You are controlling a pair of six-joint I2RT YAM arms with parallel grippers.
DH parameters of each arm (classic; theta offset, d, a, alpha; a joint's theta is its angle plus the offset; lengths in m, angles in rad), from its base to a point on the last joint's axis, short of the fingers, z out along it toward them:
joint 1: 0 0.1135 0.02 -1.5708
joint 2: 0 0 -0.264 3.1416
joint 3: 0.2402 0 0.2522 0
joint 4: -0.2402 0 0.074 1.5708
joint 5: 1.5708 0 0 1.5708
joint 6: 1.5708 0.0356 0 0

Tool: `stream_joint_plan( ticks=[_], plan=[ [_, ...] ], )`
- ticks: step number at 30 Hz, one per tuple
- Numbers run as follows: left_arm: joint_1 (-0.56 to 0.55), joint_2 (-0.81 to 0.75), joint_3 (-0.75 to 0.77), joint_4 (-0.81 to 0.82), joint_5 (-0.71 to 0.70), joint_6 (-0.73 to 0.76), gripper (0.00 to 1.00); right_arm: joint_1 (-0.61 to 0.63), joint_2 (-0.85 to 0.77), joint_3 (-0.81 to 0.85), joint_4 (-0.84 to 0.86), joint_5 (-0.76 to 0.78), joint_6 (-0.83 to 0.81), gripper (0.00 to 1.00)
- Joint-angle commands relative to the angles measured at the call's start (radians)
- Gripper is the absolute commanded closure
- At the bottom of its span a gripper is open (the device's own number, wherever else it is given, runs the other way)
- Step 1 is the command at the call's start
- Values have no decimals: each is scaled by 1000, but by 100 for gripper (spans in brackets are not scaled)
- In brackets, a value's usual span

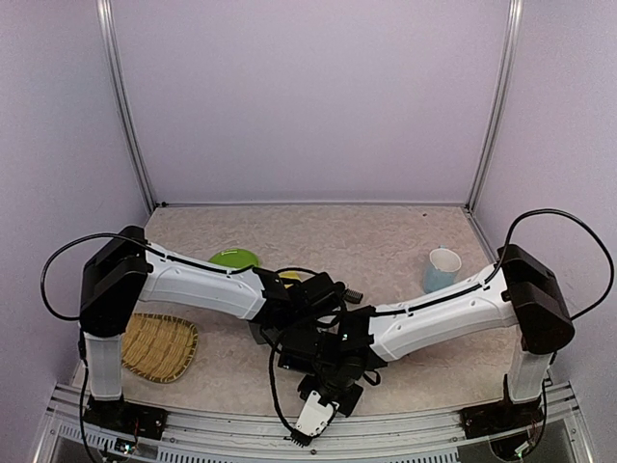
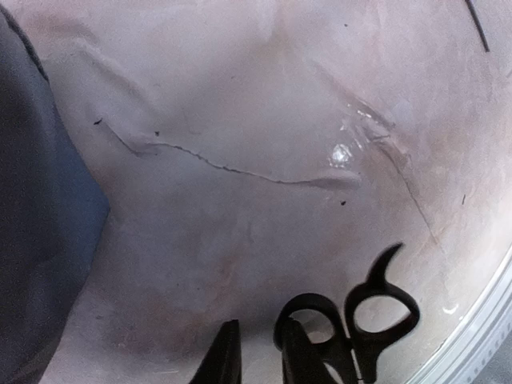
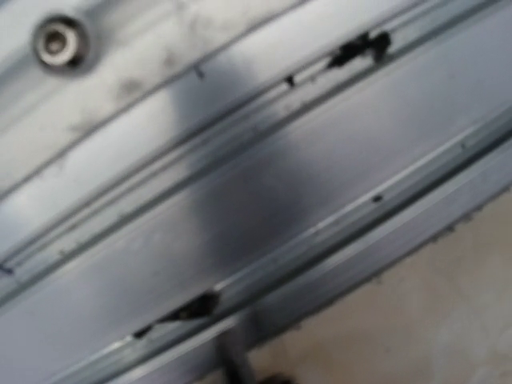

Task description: Sort the hair-cutting tools

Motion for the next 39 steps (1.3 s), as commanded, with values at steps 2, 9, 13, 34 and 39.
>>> stream_joint_plan(
  ticks=[2, 9, 13, 34, 39],
  plan=[
    [-7, -88, -6, -169, -118, 25, 65, 1, -32, 46, -130, 21, 47, 96],
    [28, -364, 7, -175, -172, 52, 54, -14, -177, 97, -167, -47, 122, 100],
    [49, -435, -34, -149, -233, 48, 53, -61, -201, 86, -161, -71, 163, 100],
    [-89, -815, -578, 998, -257, 419, 49, -747, -503, 30, 659, -1179, 1191, 100],
    [-79, -728, -544, 1141, -244, 415, 49, -747, -499, 10, 724, -1239, 1242, 100]
  ],
)
